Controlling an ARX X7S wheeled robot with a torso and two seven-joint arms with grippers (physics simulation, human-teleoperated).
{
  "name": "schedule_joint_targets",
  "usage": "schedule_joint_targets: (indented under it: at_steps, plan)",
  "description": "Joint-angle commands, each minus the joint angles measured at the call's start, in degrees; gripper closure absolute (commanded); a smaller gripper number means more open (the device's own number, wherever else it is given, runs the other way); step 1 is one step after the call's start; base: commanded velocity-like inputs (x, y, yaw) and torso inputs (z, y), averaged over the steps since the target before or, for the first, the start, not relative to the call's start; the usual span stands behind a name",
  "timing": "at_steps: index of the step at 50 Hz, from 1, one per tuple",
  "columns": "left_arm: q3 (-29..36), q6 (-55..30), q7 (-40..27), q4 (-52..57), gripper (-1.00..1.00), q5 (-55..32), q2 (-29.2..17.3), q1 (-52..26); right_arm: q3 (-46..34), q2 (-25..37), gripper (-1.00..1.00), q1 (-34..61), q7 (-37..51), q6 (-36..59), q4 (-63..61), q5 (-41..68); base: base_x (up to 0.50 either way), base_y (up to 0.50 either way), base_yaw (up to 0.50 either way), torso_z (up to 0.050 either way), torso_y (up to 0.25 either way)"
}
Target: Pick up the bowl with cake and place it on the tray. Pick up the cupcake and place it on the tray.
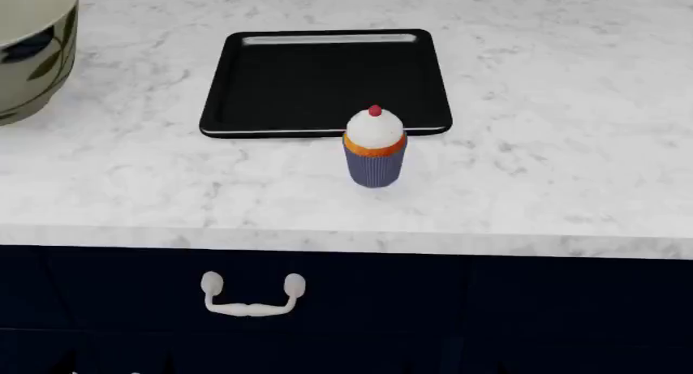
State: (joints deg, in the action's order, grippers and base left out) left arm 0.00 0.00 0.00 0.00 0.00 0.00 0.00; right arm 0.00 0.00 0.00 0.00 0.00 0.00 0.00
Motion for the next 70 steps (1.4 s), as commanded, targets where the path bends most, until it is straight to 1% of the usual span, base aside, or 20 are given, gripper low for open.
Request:
schedule_joint_targets:
  at_steps: [1, 15, 34, 45, 70]
  plan:
    - [1.44, -0.51, -1.45, 0.64, -1.0, -1.3, -1.3, 0.11, -3.1, 2.64, -1.0, -0.04, 3.13, 0.53, -0.7, 2.64, 0.0, 0.0, 0.0, 0.0, 0.0]
    - [3.65, -0.11, -3.76, 0.53, -1.0, -3.1, -3.18, 0.03, -4.89, 3.93, -1.0, 0.1, 4.6, -1.05, 0.32, 3.52, 0.0, 0.0, 0.0, 0.0, 0.0]
    - [5.52, 0.03, -5.59, 0.69, -1.0, -4.24, -4.62, -0.01, -6.64, 5.28, -1.0, 0.22, 6.29, -1.07, 0.25, 4.05, 0.0, 0.48, 0.0, 0.0, 0.0]
    - [6.08, 0.38, -6.28, -0.38, -1.0, -5.31, -5.16, -0.59, -7.13, 5.79, -1.0, 0.69, 7.1, -0.4, 0.67, 5.36, 0.0, 0.0, 0.0, 0.0, 0.0]
    - [7.74, -1.16, -7.61, 0.73, -1.0, -7.27, -6.69, -0.48, -8.44, 7.0, -1.0, 0.52, 8.53, -0.45, 0.11, 7.01, 0.0, 0.0, 0.0, 0.049, 0.0]
